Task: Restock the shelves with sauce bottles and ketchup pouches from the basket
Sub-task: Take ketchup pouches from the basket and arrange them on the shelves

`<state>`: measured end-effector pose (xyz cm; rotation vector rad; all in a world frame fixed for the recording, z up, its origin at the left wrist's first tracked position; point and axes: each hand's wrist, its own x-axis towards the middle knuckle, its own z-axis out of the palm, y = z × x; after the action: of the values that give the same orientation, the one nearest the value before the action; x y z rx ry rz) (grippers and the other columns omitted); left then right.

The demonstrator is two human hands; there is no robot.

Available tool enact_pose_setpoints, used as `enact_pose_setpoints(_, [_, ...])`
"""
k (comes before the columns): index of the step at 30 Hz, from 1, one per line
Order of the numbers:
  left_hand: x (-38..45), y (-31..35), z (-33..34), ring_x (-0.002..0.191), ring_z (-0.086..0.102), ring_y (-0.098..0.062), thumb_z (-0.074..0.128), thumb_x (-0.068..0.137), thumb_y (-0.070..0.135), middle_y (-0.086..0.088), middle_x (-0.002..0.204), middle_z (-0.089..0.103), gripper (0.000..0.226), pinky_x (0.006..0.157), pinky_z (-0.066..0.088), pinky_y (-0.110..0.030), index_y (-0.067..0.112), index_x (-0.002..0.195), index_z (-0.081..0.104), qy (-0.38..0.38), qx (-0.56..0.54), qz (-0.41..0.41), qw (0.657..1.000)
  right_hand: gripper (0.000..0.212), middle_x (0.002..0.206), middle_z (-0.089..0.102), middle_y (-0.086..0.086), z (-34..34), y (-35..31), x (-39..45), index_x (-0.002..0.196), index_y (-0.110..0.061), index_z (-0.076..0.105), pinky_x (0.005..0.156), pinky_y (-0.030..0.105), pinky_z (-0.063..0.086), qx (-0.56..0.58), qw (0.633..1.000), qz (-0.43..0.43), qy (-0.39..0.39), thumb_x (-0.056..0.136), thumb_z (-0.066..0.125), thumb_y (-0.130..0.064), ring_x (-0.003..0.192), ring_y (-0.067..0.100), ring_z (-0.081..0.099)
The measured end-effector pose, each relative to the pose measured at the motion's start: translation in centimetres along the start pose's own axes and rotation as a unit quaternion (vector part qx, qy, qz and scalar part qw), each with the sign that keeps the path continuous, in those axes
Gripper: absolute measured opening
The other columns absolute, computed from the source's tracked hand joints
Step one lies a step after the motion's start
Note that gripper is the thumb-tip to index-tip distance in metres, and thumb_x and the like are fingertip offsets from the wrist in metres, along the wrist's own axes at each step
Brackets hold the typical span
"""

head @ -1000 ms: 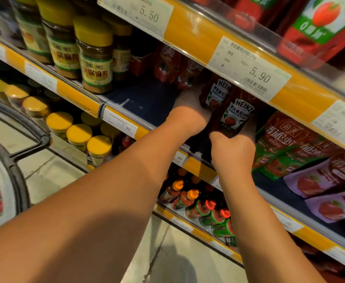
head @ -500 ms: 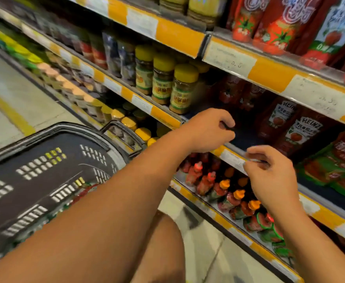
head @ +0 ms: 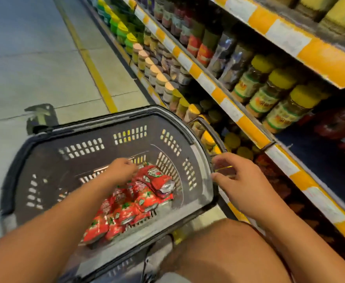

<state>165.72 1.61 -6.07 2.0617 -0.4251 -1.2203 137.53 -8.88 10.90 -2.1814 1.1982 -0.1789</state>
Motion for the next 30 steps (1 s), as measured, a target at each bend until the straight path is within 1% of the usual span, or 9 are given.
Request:
enact_pose_setpoints(2, [1.3,-2.3,0.6,0.054,0.054,-0.021,0.060,0.095,0.005,-0.012,0.068,0.057,0.004,0.048,0.044,-0.024,0.003,0.093,0.062,-0.035,-0.054,-0.084,0.994,0.026,0.114,0.067,-0.013,1.0,-2.4,1.9,0.121,-0.027,0.066,0.090,0.032,0.054,-0.036,0.998,-0.015,-0.057,0.095,0.071,-0.028,0.100,0.004,0.064])
enact_pose_setpoints(8, [5.8,-4.7,6.6,0.049,0.050,-0.018,0.058,0.097,0.019,-0.008,0.068,0.051,0.009,0.062,0.052,-0.032,0.011,0.100,0.057,-0.071,-0.101,-0.174,0.977,0.021,0.101,0.068,-0.008,6.0,-7.2,7.4,0.112,-0.026,0.066,0.077,0.031,0.050,-0.084,0.980,-0.024,-0.177,0.093,0.072,-0.031,0.092,0.014,0.064])
enact_pose_setpoints(13, [6.8,-2.8,11.5,0.045,0.054,-0.018,0.059,0.092,0.008,-0.010,0.067,0.058,0.008,0.038,0.044,-0.019,0.009,0.084,0.057,-0.101,-0.204,-0.208,0.951,0.012,0.086,0.067,-0.005,11.3,-4.4,9.4,0.101,-0.025,0.066,0.071,0.036,0.053,-0.039,0.986,0.040,-0.155,0.090,0.070,-0.024,0.076,0.021,0.065])
enact_pose_setpoints(15, [7.6,-3.1,12.4,0.048,0.063,-0.019,0.068,0.091,0.007,-0.013,0.076,0.066,0.010,0.036,0.046,-0.020,0.003,0.095,0.061,-0.099,-0.252,-0.208,0.940,0.012,0.085,0.069,-0.002,12.1,-2.5,9.2,0.100,-0.025,0.065,0.066,0.034,0.052,-0.038,0.980,0.072,-0.180,0.091,0.071,-0.023,0.072,0.018,0.066])
enact_pose_setpoints(17, [8.3,-3.9,12.3,0.075,0.075,-0.024,0.075,0.091,0.013,-0.016,0.098,0.074,0.032,0.044,0.055,-0.026,0.000,0.117,0.062,-0.088,-0.268,-0.204,0.937,0.012,0.086,0.071,-0.001,11.8,-0.8,9.5,0.100,-0.025,0.066,0.067,0.031,0.053,-0.021,0.977,0.102,-0.189,0.091,0.074,-0.023,0.072,0.014,0.065])
enact_pose_setpoints(19, [8.6,-4.1,11.4,0.092,0.076,-0.028,0.073,0.094,0.014,-0.017,0.109,0.075,0.033,0.056,0.063,-0.031,0.002,0.123,0.062,-0.087,-0.279,-0.209,0.933,0.016,0.097,0.072,0.000,11.1,0.4,10.2,0.106,-0.022,0.068,0.078,0.035,0.059,0.035,0.976,0.145,-0.156,0.092,0.075,-0.023,0.081,0.014,0.067])
enact_pose_setpoints(24, [4.1,-1.7,7.7,0.083,0.079,-0.027,0.072,0.095,0.011,-0.016,0.100,0.079,0.027,0.073,0.065,-0.034,0.002,0.120,0.065,-0.142,-0.348,-0.192,0.907,0.057,0.139,0.058,0.002,11.8,0.0,11.1,0.144,-0.016,0.052,0.092,0.031,0.044,0.053,0.976,0.156,-0.143,0.095,0.072,-0.038,0.113,0.016,0.057])
enact_pose_setpoints(28, [-1.6,-1.4,5.1,0.101,0.074,-0.039,0.075,0.092,0.016,-0.022,0.114,0.075,0.038,0.084,0.062,-0.043,0.002,0.123,0.057,-0.235,-0.357,-0.075,0.901,0.083,0.126,0.064,-0.002,12.0,-1.2,11.1,0.146,-0.016,0.048,0.096,0.041,0.055,0.164,0.954,0.216,-0.127,0.081,0.077,-0.059,0.109,0.018,0.067])
enact_pose_setpoints(30, [-2.8,-2.2,4.6,0.109,0.071,-0.043,0.074,0.093,0.015,-0.023,0.120,0.072,0.042,0.089,0.061,-0.049,0.004,0.127,0.053,-0.288,-0.324,-0.004,0.901,0.073,0.116,0.075,0.004,11.9,-0.8,11.3,0.132,-0.016,0.060,0.092,0.050,0.060,0.218,0.934,0.242,-0.148,0.074,0.085,-0.052,0.096,0.025,0.076])
